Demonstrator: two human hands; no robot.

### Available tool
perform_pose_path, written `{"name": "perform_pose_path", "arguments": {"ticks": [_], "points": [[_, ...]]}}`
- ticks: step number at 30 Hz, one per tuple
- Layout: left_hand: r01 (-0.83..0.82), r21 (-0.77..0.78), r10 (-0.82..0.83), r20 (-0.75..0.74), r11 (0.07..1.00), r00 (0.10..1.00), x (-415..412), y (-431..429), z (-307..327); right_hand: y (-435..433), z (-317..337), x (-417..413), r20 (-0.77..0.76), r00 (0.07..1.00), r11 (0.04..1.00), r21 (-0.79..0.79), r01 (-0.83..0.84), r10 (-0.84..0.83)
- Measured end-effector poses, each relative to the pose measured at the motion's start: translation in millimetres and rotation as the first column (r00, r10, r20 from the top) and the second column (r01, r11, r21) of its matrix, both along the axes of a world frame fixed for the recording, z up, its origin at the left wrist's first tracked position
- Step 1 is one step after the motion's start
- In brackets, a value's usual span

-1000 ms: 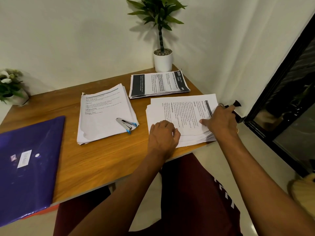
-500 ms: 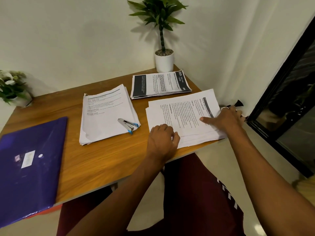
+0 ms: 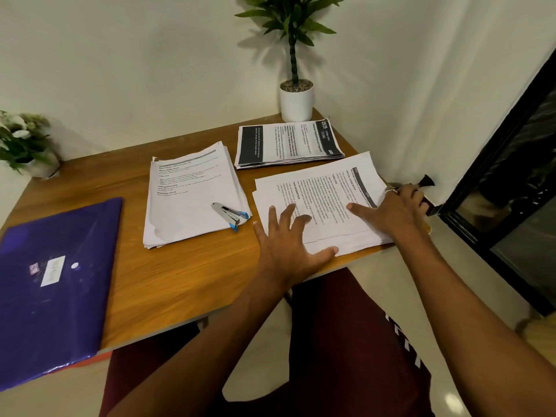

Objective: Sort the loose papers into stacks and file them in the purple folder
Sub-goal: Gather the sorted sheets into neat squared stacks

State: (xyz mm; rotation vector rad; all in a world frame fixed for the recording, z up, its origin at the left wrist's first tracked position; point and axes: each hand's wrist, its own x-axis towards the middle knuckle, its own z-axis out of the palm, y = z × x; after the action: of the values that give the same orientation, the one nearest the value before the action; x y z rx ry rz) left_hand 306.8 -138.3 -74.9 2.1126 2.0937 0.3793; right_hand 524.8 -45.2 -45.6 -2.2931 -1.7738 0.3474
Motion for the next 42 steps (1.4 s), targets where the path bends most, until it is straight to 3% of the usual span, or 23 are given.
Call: {"name": "perform_pose_path", "arguments": {"ticks": [3,9,15,18,19,22,26,30,33,35,37,40,42], "points": [[0.124,-0.017,-0.125,-0.076,0.992,0.989,0,0,1,1,1,-2,-0.012,1.000,1.000,0.008,0.020,-0.020],[0.157,-0.098,-0.162,-0.037,0.983,0.986,2,1,10,-2,10,-9,-0.005,0.999,0.999,-0.033,0.038,-0.038],[0.289,-0.192,-0.316,-0.133,0.938,0.939,5,12,31,11,30,-10,0.043,0.995,0.979,-0.187,-0.077,0.087],[0.337,-0.219,-0.380,-0.198,0.916,0.903,8,17,37,14,41,1,-0.057,0.995,0.972,-0.215,-0.092,0.082],[0.339,-0.228,-0.385,-0.206,0.913,0.900,8,19,38,16,44,5,-0.212,0.977,0.976,-0.207,-0.076,0.031],[0.332,-0.235,-0.381,-0.209,0.914,0.900,6,20,38,11,61,14,-0.614,0.772,0.959,-0.284,-0.024,-0.163],[0.318,-0.227,-0.363,-0.192,0.920,0.912,7,18,36,3,65,26,-0.875,0.403,0.941,-0.328,-0.087,-0.268],[0.276,-0.199,-0.312,-0.179,0.940,0.933,9,15,31,-18,59,23,-0.978,0.015,0.964,-0.205,-0.166,-0.206],[0.243,-0.177,-0.274,-0.178,0.954,0.945,13,15,28,-29,35,8,-0.954,-0.283,0.975,-0.038,-0.219,-0.101],[0.220,-0.164,-0.247,-0.170,0.962,0.954,15,16,27,-42,20,-11,-0.920,-0.390,0.977,0.039,-0.209,-0.047],[0.203,-0.138,-0.223,-0.154,0.970,0.963,16,15,27,-51,6,-33,-0.950,-0.311,0.989,0.082,-0.123,0.040],[0.199,-0.098,-0.211,-0.125,0.975,0.969,17,12,32,-50,-2,-58,-0.999,0.029,0.997,0.037,0.075,0.035],[0.177,-0.080,-0.180,-0.036,0.981,0.983,13,12,37,-47,0,-65,-0.984,0.172,0.984,-0.020,0.178,-0.051]]}}
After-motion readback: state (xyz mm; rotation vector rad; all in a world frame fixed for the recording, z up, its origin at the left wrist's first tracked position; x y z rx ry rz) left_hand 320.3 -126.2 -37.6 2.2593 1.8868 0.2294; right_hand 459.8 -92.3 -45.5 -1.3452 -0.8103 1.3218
